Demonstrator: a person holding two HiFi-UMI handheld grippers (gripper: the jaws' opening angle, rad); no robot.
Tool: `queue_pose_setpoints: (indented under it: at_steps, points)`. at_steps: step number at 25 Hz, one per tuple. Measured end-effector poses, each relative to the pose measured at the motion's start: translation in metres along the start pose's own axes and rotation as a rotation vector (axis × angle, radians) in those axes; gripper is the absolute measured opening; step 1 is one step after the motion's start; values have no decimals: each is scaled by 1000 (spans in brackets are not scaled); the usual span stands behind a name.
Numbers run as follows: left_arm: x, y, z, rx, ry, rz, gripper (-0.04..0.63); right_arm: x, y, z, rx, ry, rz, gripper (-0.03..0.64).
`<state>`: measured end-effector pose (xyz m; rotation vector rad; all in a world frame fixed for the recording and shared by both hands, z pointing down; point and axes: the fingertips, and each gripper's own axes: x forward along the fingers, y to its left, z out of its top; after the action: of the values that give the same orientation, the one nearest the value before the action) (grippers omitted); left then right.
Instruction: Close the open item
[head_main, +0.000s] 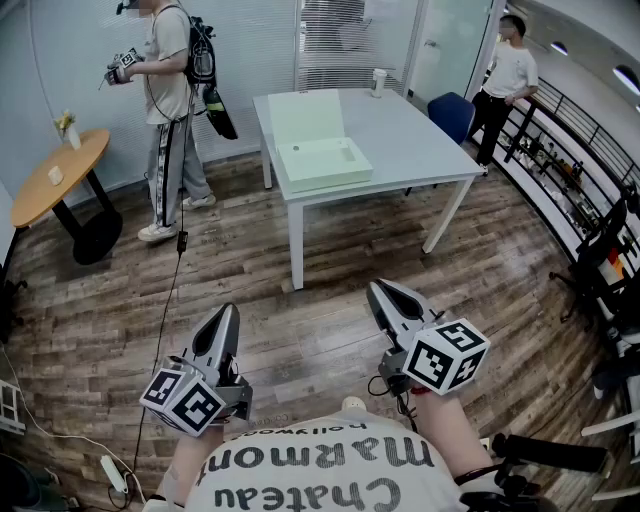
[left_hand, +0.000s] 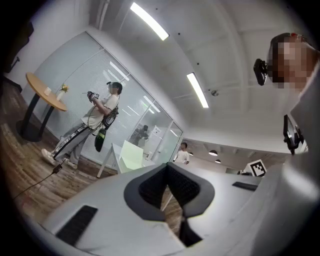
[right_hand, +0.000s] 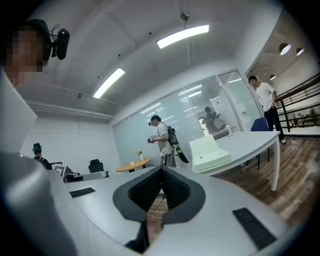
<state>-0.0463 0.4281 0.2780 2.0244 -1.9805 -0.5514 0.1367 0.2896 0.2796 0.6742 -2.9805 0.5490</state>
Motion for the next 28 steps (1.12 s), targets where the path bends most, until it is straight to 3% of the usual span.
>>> queue_pose_setpoints:
  at_steps: [11, 16, 20, 25, 28]
  points:
    - [1, 8, 1, 7, -5, 0, -6, 7, -3, -6, -13, 9, -4, 2]
    - [15, 19, -13, -19, 22, -2, -5, 21, -21, -16, 52, 21, -11, 2]
    - [40, 36, -19, -31, 40, 25, -6, 42, -46, -13, 76, 16, -12, 2]
    - [93, 55, -17, -59, 27, 16, -6, 89, -87, -5, 7, 70, 1, 2]
    - [131, 60, -10, -11, 22, 21, -6, 120, -113, 13, -33, 73, 9, 2]
